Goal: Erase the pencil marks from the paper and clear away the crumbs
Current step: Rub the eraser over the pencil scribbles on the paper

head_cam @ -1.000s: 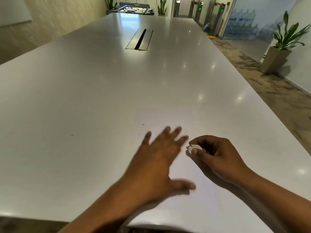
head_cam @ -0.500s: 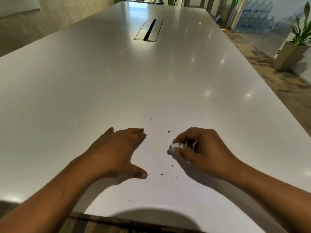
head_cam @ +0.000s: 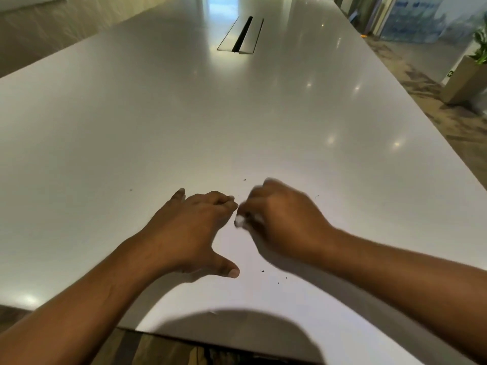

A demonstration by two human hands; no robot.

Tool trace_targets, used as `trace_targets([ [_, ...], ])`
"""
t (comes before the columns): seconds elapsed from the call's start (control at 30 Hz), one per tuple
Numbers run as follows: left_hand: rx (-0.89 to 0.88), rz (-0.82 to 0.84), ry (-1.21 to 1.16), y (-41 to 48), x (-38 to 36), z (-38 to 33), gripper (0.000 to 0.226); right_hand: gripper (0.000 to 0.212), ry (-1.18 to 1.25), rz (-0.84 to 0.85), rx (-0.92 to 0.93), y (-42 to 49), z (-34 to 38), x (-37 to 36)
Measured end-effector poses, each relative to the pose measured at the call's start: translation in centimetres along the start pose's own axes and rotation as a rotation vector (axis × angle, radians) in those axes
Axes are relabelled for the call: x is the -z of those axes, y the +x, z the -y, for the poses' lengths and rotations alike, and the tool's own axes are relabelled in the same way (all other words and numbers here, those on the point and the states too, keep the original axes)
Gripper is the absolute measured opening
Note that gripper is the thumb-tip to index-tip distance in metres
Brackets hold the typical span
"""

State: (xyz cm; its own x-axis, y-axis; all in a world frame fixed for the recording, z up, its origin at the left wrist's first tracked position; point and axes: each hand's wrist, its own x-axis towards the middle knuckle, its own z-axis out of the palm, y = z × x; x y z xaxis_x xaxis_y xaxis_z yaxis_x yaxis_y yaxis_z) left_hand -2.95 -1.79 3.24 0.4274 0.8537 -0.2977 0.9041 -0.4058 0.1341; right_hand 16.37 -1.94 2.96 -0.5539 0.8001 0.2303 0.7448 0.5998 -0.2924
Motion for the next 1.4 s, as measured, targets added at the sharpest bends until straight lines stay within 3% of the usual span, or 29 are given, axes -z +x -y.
trace_targets([
  [0.1, -0.002, -0.004, -0.012, 0.0, 0.0, 0.0, 0.114, 0.009, 0.003, -0.031, 0.002, 0.9, -0.5, 0.0],
  [0.2, 0.005, 0.012, -0.001, 0.0, 0.2, -0.1, 0.117, 0.011, 0.021, 0.149, 0.128, -1.3, 1.4, 0.2],
  [0.37, 0.023, 0.032, 0.041, -0.1, 0.7, -0.5, 0.115, 0.015, -0.089, -0.001, -0.074, 1.0, -1.6, 0.9],
  [0.5, 0.009, 0.047, 0.083, 0.1, 0.9, -0.8, 0.112, 0.022, 0.007, 0.248, 0.084, -2.9, 2.1, 1.3],
  [0.63, 0.007, 0.052, 0.068, 0.2, 0.8, -0.7, 0.109, 0.023, -0.076, 0.102, -0.109, -1.2, -1.3, 1.8],
  [0.77, 0.002, 0.051, 0.085, 0.4, 0.8, -0.7, 0.109, 0.026, -0.026, 0.228, -0.011, -3.2, 1.7, 1.4],
  [0.9, 0.01, 0.05, 0.067, 0.3, 0.7, -0.6, 0.11, 0.022, -0.115, 0.08, -0.222, -1.9, -1.8, 2.4],
  [1.03, 0.006, 0.05, 0.08, 0.3, 0.8, -0.6, 0.112, 0.021, -0.116, 0.159, -0.099, -3.3, 0.7, 1.9],
  [1.17, 0.009, 0.057, 0.06, 0.3, 0.6, -0.5, 0.112, 0.02, -0.105, 0.112, -0.231, -3.0, -1.4, 2.3],
  [1.27, 0.005, 0.058, 0.054, 0.3, 0.6, -0.4, 0.112, 0.01, 0.102, 0.109, -0.35, -2.7, -2.4, 3.4],
  [1.4, 0.01, 0.053, 0.026, 0.2, 0.4, -0.3, 0.112, 0.022, 0.632, -0.001, -0.502, -3.5, -3.3, 4.6],
])
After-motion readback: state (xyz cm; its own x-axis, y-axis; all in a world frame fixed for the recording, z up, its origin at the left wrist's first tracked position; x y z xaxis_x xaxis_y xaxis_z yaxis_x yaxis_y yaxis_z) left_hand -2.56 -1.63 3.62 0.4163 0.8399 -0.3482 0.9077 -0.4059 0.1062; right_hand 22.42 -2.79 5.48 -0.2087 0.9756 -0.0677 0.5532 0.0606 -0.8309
